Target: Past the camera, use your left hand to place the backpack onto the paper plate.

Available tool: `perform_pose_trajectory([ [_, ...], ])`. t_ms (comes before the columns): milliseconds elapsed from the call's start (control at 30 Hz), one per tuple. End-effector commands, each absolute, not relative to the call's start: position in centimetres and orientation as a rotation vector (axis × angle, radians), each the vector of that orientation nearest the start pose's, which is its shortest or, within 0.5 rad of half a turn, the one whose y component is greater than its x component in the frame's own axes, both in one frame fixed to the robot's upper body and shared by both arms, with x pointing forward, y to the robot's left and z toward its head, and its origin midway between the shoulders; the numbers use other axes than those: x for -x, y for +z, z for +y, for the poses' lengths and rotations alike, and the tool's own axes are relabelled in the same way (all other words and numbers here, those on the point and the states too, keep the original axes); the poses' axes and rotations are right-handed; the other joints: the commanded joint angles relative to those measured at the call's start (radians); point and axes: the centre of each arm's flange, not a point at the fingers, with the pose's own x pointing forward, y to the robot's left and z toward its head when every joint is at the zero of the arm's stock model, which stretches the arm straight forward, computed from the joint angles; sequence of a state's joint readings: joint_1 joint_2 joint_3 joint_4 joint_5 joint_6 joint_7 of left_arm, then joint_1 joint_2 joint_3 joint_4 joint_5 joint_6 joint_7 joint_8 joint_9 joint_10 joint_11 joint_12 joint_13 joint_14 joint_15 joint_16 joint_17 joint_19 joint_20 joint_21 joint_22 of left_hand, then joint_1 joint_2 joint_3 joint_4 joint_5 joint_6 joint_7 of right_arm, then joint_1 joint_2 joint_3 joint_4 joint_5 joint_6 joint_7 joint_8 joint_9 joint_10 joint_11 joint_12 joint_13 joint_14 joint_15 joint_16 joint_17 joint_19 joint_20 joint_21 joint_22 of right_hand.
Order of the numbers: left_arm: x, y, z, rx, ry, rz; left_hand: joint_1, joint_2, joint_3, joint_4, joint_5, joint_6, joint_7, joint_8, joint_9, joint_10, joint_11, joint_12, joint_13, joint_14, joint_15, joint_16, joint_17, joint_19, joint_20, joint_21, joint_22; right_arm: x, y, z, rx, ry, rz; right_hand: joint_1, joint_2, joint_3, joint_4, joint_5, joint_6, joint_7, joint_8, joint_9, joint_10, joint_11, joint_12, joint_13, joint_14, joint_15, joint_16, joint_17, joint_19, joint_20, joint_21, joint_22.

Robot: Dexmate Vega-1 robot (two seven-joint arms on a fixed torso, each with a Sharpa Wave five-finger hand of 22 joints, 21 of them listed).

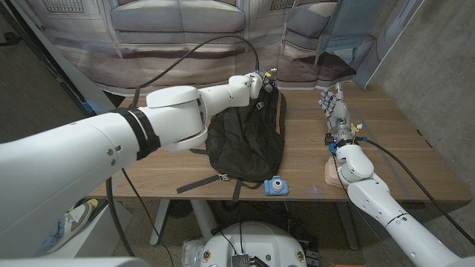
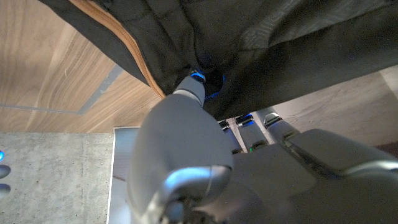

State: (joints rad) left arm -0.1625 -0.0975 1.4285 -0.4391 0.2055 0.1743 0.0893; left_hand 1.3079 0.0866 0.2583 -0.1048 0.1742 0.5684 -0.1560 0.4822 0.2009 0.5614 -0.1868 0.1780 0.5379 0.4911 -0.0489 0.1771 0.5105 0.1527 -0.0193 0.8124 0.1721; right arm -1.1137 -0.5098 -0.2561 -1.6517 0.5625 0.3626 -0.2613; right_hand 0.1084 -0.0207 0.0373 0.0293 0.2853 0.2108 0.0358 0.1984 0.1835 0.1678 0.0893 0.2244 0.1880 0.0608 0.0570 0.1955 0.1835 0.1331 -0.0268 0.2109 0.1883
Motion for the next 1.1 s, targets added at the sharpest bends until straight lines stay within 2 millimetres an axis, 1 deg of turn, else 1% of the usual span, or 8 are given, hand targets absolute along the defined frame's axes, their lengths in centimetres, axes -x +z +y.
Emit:
perform_pose_trajectory([
  [33,-71.44,16.32,-2.02,-1.626,0.006,-0.545,-0.022,-0.007,0.006,0.005,0.006,-0.057,0.006,-0.033,0.005,-0.099,0.005,-0.006,-0.027,-0.086,-0.093,-0.002,-0.040,-0.049,0.038,-0.040,0.000,-57.47,-4.04,-29.00,-0.148,0.026,-0.732,0.010,0.003,-0.005,-0.002,-0.003,0.003,-0.002,-0.001,0.006,0.008,-0.001,-0.003,0.002,0.008,0.001,-0.005,0.005,0.009,0.002,-0.002,0.002],
  [200,-71.39,16.35,-2.03,-1.637,0.026,-0.565,-0.036,-0.011,0.003,0.005,0.010,-0.141,0.009,-0.078,0.006,-0.177,0.010,-0.002,-0.058,-0.176,-0.069,-0.003,-0.082,-0.085,0.059,-0.076,0.001,-57.53,-3.95,-29.08,-0.146,0.023,-0.731,0.010,0.003,-0.006,-0.002,-0.003,0.003,-0.003,-0.001,0.006,0.008,-0.001,-0.003,0.002,0.008,0.002,-0.005,0.005,0.009,0.002,-0.002,0.002],
  [433,-71.39,16.40,-1.86,-1.633,0.049,-0.583,-0.080,-0.029,-0.019,0.016,0.024,-0.280,0.011,-0.151,0.009,-0.297,0.027,-0.003,-0.106,-0.299,-0.029,-0.003,-0.150,-0.141,0.056,-0.135,0.001,-57.77,-3.85,-29.10,-0.145,0.025,-0.727,0.011,0.004,-0.006,-0.003,-0.003,0.004,-0.002,0.000,0.006,0.011,-0.001,-0.002,0.002,0.008,-0.001,-0.005,0.005,0.010,0.002,-0.002,0.002],
  [600,-71.44,16.25,-1.78,-1.617,0.047,-0.580,-0.160,-0.054,-0.059,0.048,0.044,-0.383,0.022,-0.206,0.009,-0.393,0.019,-0.001,-0.151,-0.375,-0.008,0.001,-0.206,-0.170,0.048,-0.182,0.001,-58.05,-3.86,-29.10,-0.146,0.028,-0.724,0.011,0.004,-0.007,-0.003,-0.003,0.004,-0.001,0.000,0.006,0.011,0.000,-0.002,0.002,0.009,0.000,-0.005,0.005,0.010,0.002,-0.002,0.002],
  [633,-71.44,16.28,-1.76,-1.611,0.047,-0.580,-0.170,-0.058,-0.065,0.053,0.048,-0.395,0.025,-0.212,0.009,-0.407,0.027,-0.002,-0.157,-0.385,-0.010,0.001,-0.212,-0.176,0.050,-0.189,0.001,-58.09,-3.84,-29.09,-0.146,0.028,-0.724,0.011,0.004,-0.007,-0.003,-0.003,0.004,-0.001,0.000,0.006,0.011,0.000,-0.002,0.002,0.009,0.000,-0.005,0.005,0.010,0.002,-0.002,0.002],
  [733,-71.50,16.26,-1.63,-1.606,0.047,-0.578,-0.213,-0.069,-0.086,0.073,0.058,-0.411,0.023,-0.222,0.009,-0.423,0.018,0.003,-0.171,-0.398,-0.017,0.006,-0.228,-0.189,0.052,-0.207,0.002,-58.17,-3.79,-29.09,-0.147,0.030,-0.725,0.011,0.004,-0.007,-0.003,-0.003,0.005,0.000,0.000,0.006,0.011,0.000,-0.002,0.002,0.010,-0.001,-0.005,0.005,0.010,0.002,-0.002,0.002],
  [900,-71.50,16.53,-1.65,-1.609,0.023,-0.552,-0.319,-0.090,-0.135,0.126,0.088,-0.438,0.034,-0.240,0.009,-0.455,0.019,0.006,-0.199,-0.428,0.006,0.010,-0.254,-0.219,0.075,-0.245,0.004,-58.29,-3.74,-29.06,-0.147,0.030,-0.725,0.011,0.005,-0.008,-0.003,-0.003,0.004,-0.002,0.000,0.006,0.011,-0.001,-0.002,0.002,0.010,0.000,-0.005,0.005,0.010,0.002,-0.002,0.002],
  [1100,-71.58,16.32,-1.74,-1.612,-0.012,-0.517,-0.383,-0.103,-0.166,0.159,0.110,-0.458,0.037,-0.251,0.008,-0.475,0.026,0.009,-0.216,-0.460,0.020,0.008,-0.268,-0.251,0.087,-0.273,0.005,-58.42,-3.68,-28.91,-0.146,0.033,-0.724,0.011,0.005,-0.008,-0.003,-0.003,0.004,-0.003,0.000,0.006,0.011,0.000,-0.002,0.002,0.010,0.000,-0.005,0.005,0.010,0.002,-0.002,0.002],
])
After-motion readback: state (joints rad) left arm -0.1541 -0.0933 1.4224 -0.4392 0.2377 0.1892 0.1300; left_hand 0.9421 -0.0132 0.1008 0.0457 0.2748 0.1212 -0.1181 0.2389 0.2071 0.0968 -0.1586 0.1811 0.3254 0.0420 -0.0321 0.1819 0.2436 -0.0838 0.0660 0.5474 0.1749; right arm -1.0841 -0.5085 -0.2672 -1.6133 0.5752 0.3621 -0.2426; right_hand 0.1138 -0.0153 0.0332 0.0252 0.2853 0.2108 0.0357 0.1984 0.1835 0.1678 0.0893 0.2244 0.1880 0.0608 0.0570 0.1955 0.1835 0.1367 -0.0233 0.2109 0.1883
